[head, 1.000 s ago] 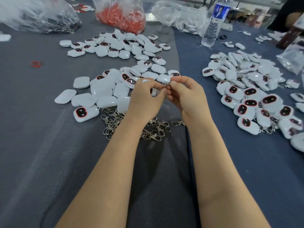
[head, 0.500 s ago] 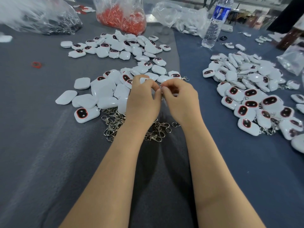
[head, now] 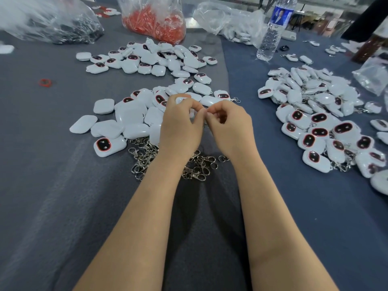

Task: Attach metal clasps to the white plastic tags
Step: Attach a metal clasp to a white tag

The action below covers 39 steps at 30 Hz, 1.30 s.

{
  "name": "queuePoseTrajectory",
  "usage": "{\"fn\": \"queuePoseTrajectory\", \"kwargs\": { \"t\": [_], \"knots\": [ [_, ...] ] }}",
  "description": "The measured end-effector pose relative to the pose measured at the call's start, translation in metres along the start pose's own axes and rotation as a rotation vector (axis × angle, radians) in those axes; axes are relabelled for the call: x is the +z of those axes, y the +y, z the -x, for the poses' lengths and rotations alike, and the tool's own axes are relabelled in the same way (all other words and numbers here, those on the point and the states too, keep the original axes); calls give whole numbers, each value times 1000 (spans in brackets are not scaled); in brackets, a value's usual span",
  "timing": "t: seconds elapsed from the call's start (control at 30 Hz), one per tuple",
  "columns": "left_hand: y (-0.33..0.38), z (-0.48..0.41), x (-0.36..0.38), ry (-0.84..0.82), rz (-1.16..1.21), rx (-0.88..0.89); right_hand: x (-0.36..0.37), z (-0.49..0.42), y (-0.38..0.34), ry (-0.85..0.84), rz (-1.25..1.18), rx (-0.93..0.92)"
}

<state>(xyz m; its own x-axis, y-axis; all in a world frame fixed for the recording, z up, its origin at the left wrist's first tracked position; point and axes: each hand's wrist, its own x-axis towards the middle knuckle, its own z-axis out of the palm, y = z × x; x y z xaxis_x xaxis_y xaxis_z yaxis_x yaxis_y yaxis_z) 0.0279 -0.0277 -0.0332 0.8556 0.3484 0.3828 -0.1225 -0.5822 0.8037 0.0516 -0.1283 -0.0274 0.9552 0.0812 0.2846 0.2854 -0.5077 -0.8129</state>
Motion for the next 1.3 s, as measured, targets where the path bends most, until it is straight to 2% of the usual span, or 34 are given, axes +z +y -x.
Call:
{"fn": "queuePoseTrajectory", "kwargs": {
  "t": [0.2, 0.53, 0.77, 1.03, 1.3],
  "knots": [
    [-2, -1, 0, -17, 6, 7, -2, -3, 1, -8, -51, 74],
    [0, 0, 0, -23, -1, 41, -3, -1, 1, -54, -2, 53],
    [-1, 0, 0, -23, 8, 31, -2, 1, -2, -4, 0, -11],
    [-2, 0, 1, -20, 19, 1, -1, -3, 0, 8, -92, 68],
    [-1, 1, 1, -8, 42, -3, -1, -3, -1, -21, -83, 82]
  ]
}}
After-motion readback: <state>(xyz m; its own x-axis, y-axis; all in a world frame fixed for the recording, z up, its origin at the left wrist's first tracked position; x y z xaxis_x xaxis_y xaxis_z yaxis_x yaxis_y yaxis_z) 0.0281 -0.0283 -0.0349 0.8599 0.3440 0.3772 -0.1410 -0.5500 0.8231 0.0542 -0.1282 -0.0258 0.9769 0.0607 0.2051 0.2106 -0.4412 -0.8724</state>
